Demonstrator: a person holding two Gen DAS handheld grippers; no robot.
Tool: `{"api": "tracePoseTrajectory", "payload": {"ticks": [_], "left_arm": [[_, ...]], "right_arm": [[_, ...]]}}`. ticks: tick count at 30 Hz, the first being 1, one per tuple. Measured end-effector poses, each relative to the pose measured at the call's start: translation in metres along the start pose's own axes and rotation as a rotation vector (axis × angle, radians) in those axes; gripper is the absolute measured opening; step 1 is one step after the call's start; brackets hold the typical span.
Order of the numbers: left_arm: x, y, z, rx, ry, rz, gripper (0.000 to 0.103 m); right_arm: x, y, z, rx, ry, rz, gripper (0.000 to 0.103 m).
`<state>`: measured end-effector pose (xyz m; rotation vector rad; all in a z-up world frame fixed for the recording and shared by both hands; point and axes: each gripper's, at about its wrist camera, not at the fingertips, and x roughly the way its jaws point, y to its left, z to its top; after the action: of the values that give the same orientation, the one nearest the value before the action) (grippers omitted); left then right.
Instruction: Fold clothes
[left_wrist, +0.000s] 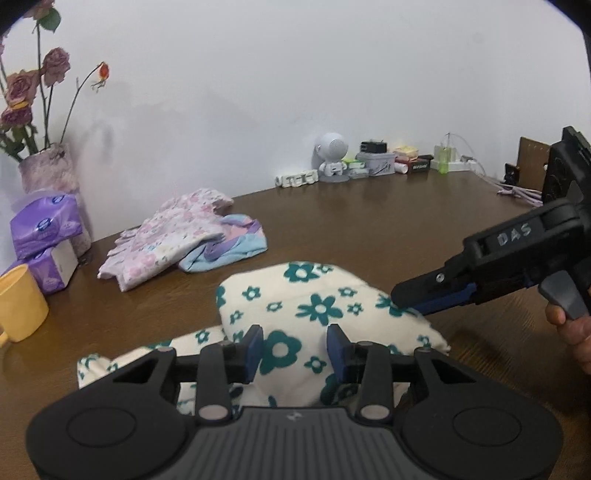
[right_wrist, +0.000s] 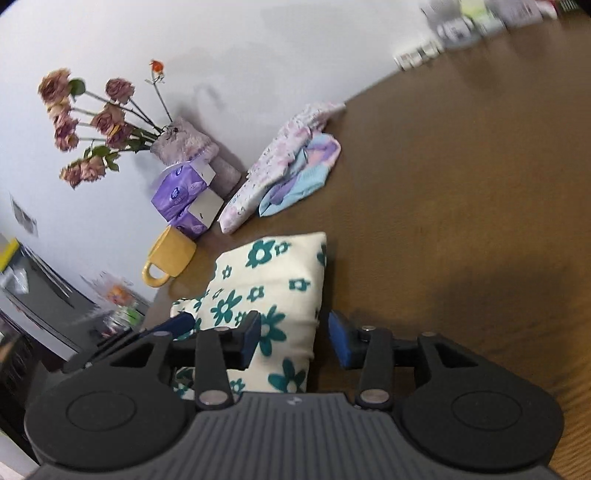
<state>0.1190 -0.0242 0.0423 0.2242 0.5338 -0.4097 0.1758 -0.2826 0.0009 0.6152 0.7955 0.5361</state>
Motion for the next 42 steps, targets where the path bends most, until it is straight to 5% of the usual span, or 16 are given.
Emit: {"api": "tracePoseTrajectory", "payload": {"ticks": [10,24,34,42], "left_arm": [[-0.001,0.011,-0.012,-0.070,-0.010,-0.017,0.038],[0.003,0.037,-0.021,-0.223,0.004,-0.111,0.041],[0.001,0.034,-0.021,-0.227,-0.017,-0.104,0.041],[-0.005,0.014,-0.006,-0.141,-0.034,-0.129,0.038]], "right_arm": [[0.013,-0.008,-0.015,0.094,0.022,0.066,0.050],[0.026,0.006,-0.024,0.049,-0.052,0.032,0.047],[0.022,0.012,-0.028,0.055,-0.094,0.012,0.031],[-0.002,0.041,-0.008,-0.146,-0.082,-0.096,0.026]]}}
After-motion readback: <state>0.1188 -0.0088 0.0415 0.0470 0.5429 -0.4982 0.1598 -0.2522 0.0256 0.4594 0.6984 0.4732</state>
